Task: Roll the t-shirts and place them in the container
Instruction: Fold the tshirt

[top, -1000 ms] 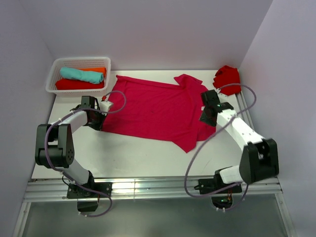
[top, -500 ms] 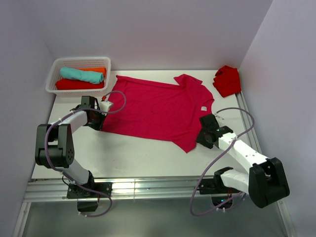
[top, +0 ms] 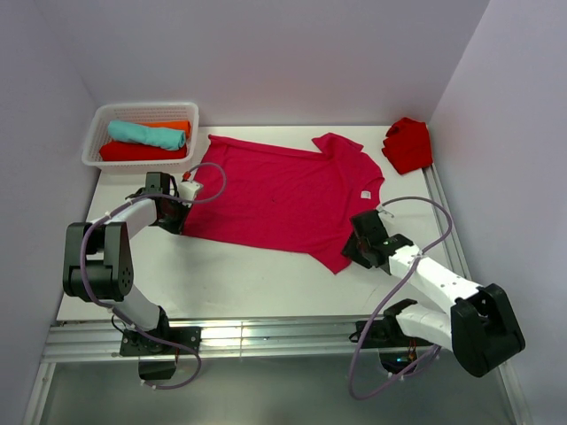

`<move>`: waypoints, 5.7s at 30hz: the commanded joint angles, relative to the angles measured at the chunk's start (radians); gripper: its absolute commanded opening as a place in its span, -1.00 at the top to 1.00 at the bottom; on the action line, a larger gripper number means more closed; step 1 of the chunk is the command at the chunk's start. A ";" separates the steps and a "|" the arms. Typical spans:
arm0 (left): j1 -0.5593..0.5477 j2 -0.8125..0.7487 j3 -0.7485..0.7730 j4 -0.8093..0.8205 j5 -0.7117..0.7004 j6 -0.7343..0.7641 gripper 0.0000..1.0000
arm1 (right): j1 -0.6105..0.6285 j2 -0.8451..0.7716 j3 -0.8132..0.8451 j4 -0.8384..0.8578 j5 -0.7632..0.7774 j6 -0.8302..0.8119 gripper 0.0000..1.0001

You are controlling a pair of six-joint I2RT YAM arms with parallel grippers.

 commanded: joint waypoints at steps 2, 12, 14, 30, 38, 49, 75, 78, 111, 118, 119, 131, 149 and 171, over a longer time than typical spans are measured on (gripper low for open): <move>0.007 -0.011 -0.004 0.006 0.000 0.014 0.77 | 0.010 0.012 -0.011 0.059 0.018 0.022 0.13; 0.007 -0.049 -0.025 -0.005 -0.006 0.015 0.85 | 0.020 -0.112 -0.001 -0.001 0.039 0.048 0.93; 0.007 -0.069 -0.028 -0.012 -0.004 0.017 0.89 | 0.028 -0.161 0.007 -0.051 0.042 0.057 0.97; 0.007 -0.268 -0.079 -0.104 0.003 0.026 0.99 | 0.073 -0.560 0.035 -0.334 0.039 0.115 1.00; 0.007 -0.413 -0.114 -0.186 -0.020 0.049 0.99 | 0.111 -0.643 0.079 -0.436 0.036 0.129 1.00; 0.007 -0.485 -0.090 -0.235 -0.041 0.037 0.99 | 0.134 -0.497 0.208 -0.432 0.084 0.055 1.00; -0.082 0.176 0.418 -0.106 -0.159 -0.121 0.99 | -0.176 0.331 0.571 -0.121 -0.050 -0.314 1.00; -0.082 0.222 0.453 -0.101 -0.159 -0.129 0.99 | -0.182 0.389 0.614 -0.127 -0.030 -0.322 1.00; -0.091 0.244 0.558 -0.069 -0.159 -0.155 -0.22 | -0.208 0.505 0.688 -0.156 0.148 -0.267 0.03; -0.089 0.118 0.486 -0.084 -0.133 -0.135 -0.25 | -0.207 0.376 0.572 -0.144 0.116 -0.225 0.04; -0.089 0.107 0.476 -0.089 -0.126 -0.134 -0.25 | -0.205 0.347 0.552 -0.139 0.110 -0.221 0.05; -0.095 -0.023 0.286 -0.107 -0.037 -0.108 -0.15 | -0.200 0.333 0.387 -0.061 0.071 -0.187 0.08; -0.095 0.058 0.185 -0.040 -0.099 -0.077 -0.08 | -0.233 0.512 0.470 0.010 0.062 -0.225 0.06; -0.095 0.097 0.188 -0.035 -0.139 -0.065 -0.02 | -0.268 0.411 0.432 0.004 0.024 -0.239 0.17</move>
